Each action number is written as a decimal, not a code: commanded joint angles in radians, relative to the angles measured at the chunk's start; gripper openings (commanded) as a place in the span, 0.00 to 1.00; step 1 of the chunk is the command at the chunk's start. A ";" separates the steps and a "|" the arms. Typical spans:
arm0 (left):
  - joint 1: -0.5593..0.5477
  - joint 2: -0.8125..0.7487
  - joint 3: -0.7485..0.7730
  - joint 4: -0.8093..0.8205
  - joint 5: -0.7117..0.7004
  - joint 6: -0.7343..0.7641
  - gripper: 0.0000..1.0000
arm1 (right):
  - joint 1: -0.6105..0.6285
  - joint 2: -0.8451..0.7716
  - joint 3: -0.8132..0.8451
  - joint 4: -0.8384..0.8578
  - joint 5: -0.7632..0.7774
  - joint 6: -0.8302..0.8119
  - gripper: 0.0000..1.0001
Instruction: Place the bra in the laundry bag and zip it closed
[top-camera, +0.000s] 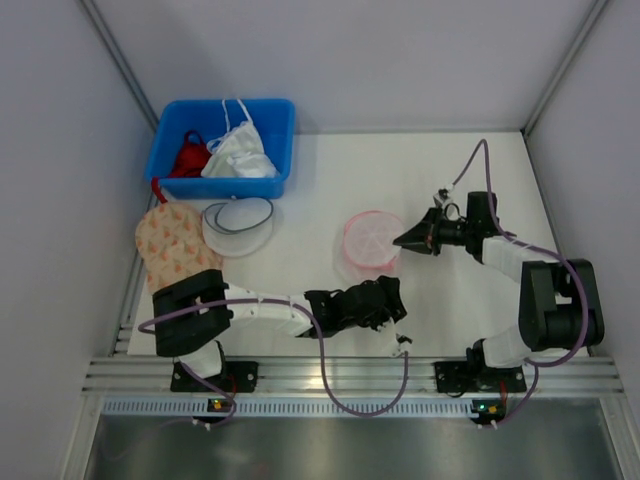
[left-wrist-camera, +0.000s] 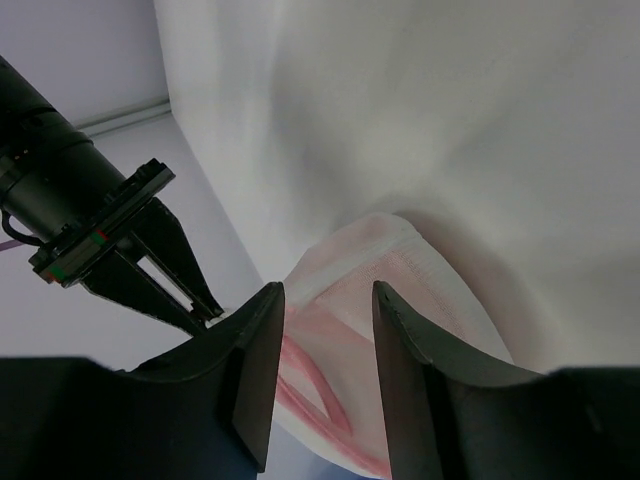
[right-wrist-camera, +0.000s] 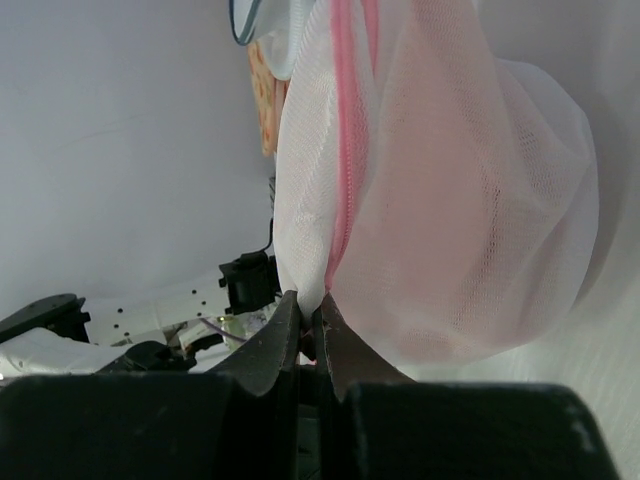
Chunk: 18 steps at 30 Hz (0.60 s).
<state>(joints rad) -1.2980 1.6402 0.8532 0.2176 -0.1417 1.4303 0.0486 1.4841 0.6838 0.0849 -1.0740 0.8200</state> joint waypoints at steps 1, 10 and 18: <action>-0.004 0.039 0.044 0.190 -0.087 0.059 0.46 | 0.023 0.008 0.042 -0.013 0.017 -0.027 0.00; 0.002 0.063 0.006 0.298 -0.124 0.088 0.40 | 0.042 -0.016 0.060 -0.082 0.042 -0.068 0.00; 0.039 0.063 -0.006 0.304 -0.118 0.105 0.38 | 0.042 -0.033 0.060 -0.108 0.042 -0.073 0.00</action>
<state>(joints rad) -1.2762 1.7069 0.8558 0.4561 -0.2539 1.5150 0.0723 1.4857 0.7090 -0.0109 -1.0370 0.7616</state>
